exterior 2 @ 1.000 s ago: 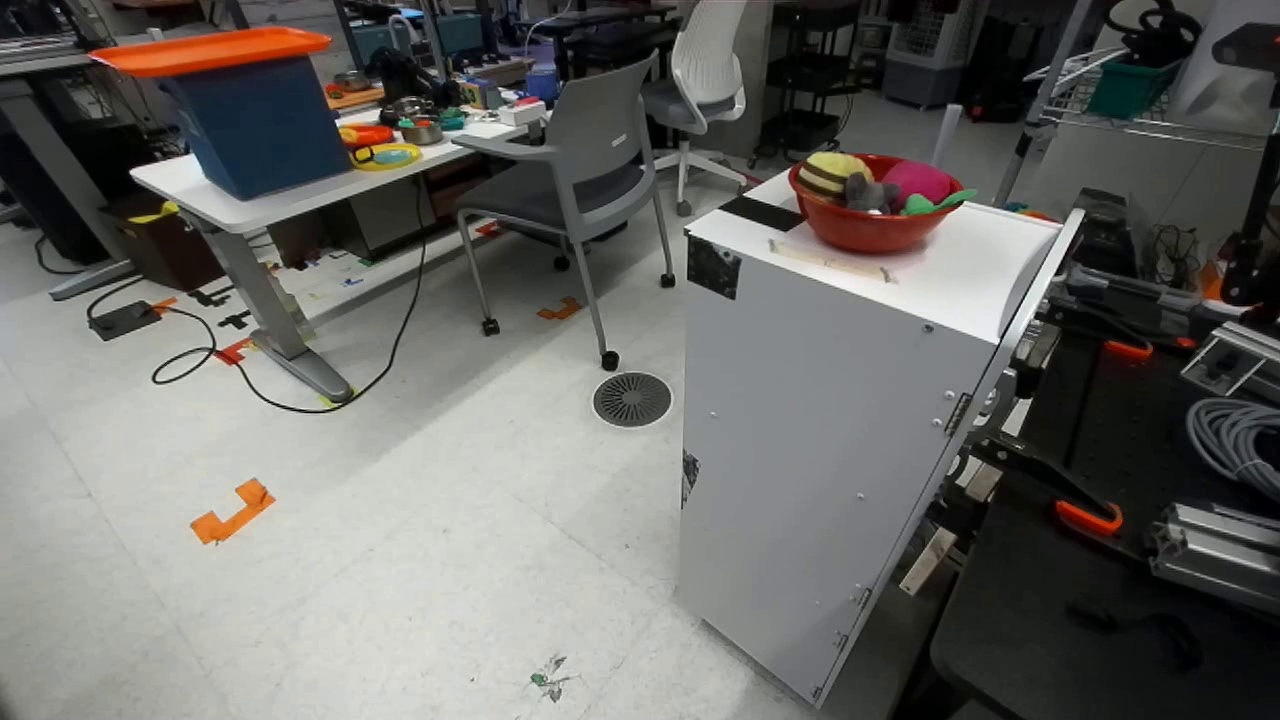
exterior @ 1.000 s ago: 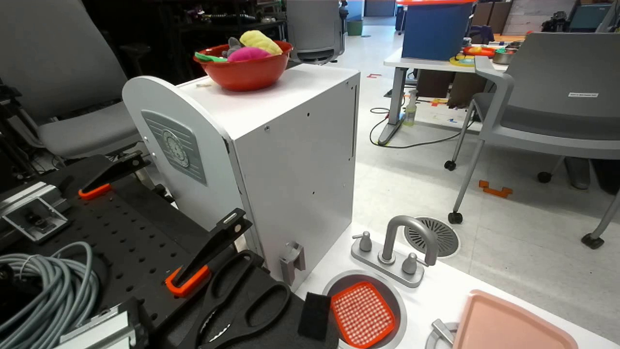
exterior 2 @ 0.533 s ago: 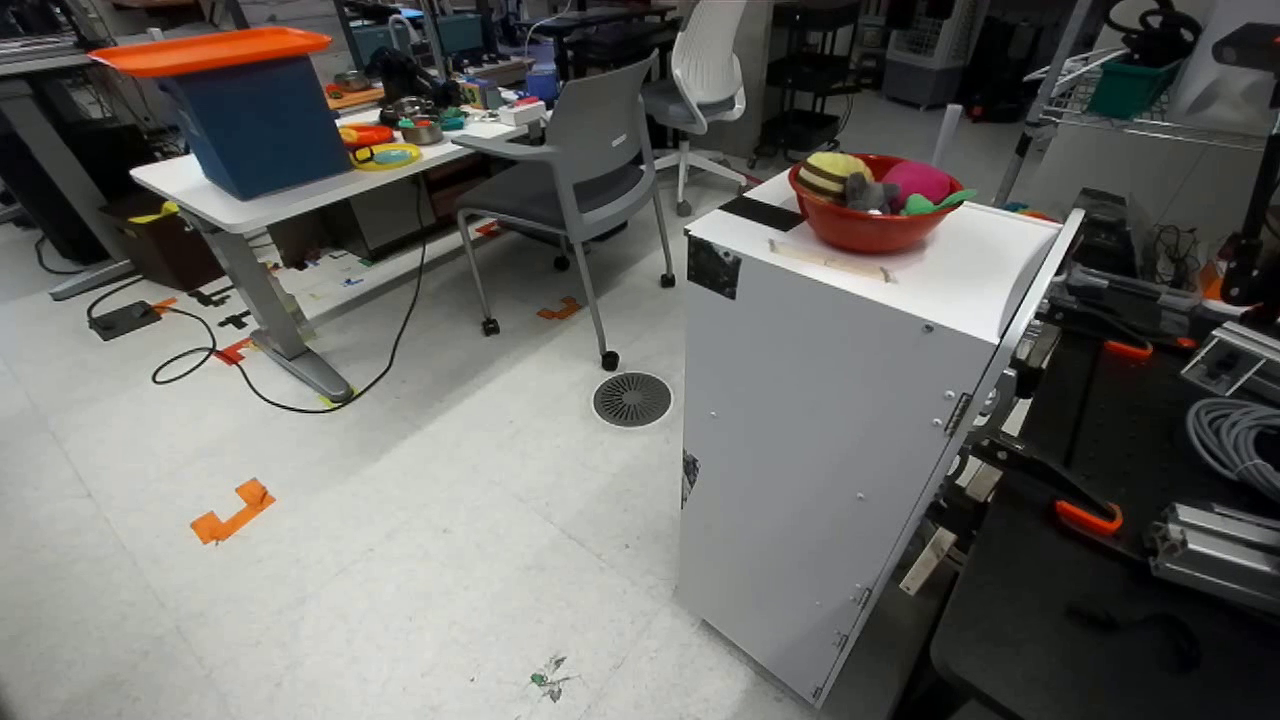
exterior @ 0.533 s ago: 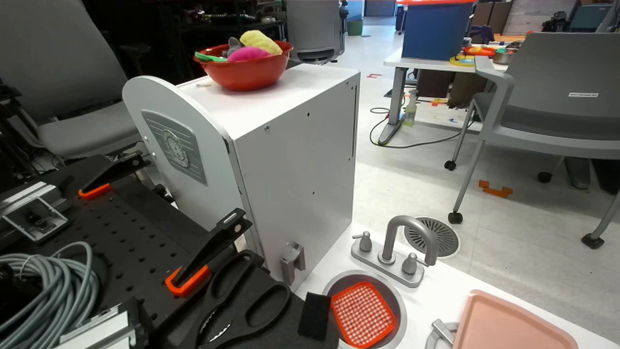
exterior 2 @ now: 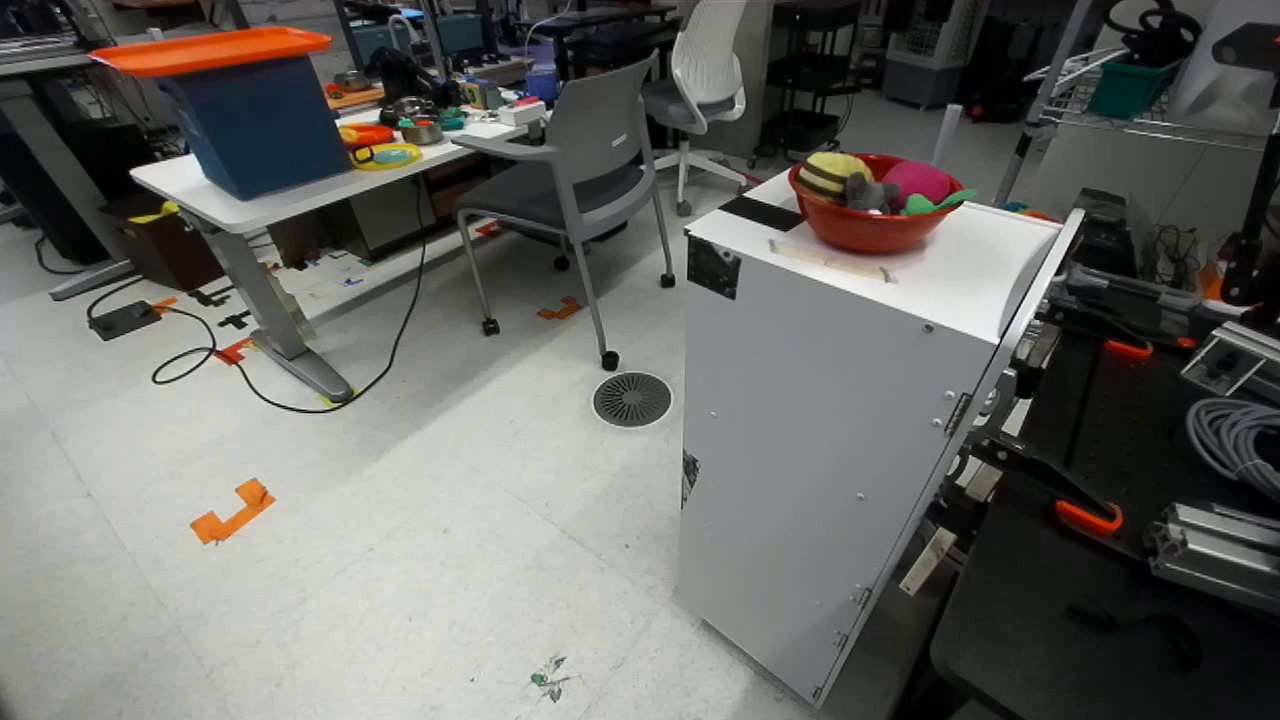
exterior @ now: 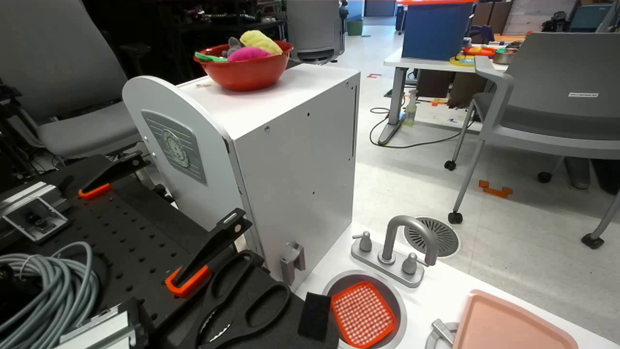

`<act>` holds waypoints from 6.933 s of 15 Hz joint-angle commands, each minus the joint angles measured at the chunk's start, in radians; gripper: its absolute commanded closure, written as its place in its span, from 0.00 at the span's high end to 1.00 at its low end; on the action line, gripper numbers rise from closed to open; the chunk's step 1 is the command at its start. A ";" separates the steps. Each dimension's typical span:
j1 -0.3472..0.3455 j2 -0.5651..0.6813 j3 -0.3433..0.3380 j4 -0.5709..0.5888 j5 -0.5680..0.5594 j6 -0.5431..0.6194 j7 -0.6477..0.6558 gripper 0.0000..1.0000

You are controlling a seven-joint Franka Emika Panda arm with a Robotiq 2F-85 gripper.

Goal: Remove the tulip plush toy from the bowl and put it in the sink.

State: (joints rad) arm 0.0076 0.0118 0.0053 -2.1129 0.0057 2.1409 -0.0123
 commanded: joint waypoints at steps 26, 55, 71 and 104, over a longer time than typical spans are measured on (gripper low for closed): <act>-0.010 0.147 -0.016 0.074 0.108 -0.208 0.059 1.00; 0.018 0.350 0.014 0.217 0.084 -0.271 0.039 1.00; 0.016 0.305 -0.006 0.179 0.080 -0.244 0.108 0.29; 0.042 0.329 0.015 0.221 0.000 -0.254 0.091 1.00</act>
State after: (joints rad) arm 0.0463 0.3202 0.0144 -1.9258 0.0217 1.9044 0.0954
